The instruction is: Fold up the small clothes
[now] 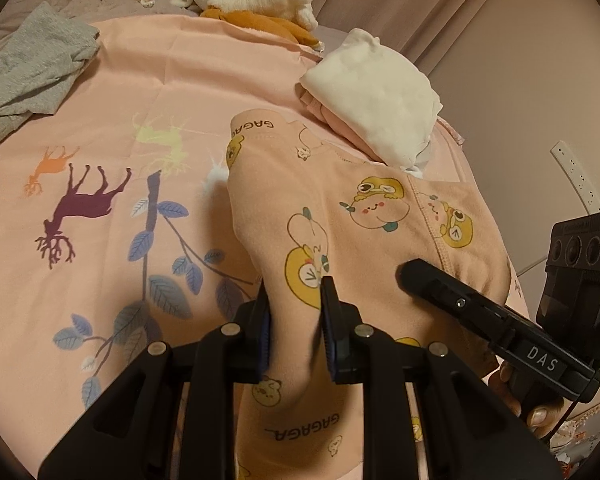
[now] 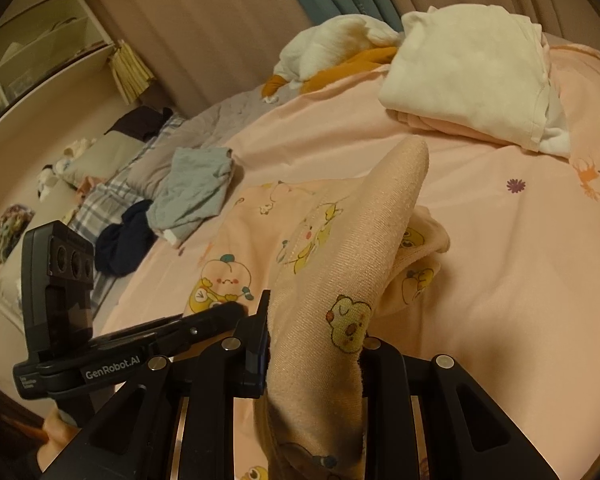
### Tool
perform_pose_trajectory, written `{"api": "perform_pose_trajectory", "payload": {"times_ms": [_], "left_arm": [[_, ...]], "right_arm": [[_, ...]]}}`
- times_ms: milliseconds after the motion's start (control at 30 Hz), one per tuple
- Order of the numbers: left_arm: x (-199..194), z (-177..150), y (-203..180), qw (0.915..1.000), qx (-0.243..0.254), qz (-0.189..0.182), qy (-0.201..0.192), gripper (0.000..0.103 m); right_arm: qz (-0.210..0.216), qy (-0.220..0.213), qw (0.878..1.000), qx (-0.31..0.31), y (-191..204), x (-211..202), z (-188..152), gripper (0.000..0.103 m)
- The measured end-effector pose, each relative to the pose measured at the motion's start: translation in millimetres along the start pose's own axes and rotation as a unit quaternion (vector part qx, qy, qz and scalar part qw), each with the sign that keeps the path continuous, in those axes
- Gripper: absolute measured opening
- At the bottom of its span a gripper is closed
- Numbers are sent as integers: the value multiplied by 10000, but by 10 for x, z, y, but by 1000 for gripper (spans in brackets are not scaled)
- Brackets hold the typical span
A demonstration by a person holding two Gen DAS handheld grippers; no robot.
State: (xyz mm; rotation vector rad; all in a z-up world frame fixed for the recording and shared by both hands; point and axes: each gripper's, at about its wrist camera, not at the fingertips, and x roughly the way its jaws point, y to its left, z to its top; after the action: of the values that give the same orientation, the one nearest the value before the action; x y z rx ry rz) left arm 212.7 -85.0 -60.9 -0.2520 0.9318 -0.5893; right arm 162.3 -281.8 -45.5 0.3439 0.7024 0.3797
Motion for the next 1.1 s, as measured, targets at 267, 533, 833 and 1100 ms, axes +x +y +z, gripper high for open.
{"api": "perform_pose_trajectory", "payload": {"times_ms": [267,533,833,1100], "left_arm": [[-263,-110,62,9999,-32,63,-109,21],[-486,-213,154,9996,-104,130,-212,21],[-687,-300,268,9991,-155,244,-302,21],[-801,-368,400,9985,-211,371,-348,21]], "right_arm": [[103,2,9999,-131,189,-59,-52,26],[215,39,9994,-266,396,-69,-116,26],[314,108,9987,-382,590,-31,-175,26],[394,209,9980,-455,712,52,-214,26]]}}
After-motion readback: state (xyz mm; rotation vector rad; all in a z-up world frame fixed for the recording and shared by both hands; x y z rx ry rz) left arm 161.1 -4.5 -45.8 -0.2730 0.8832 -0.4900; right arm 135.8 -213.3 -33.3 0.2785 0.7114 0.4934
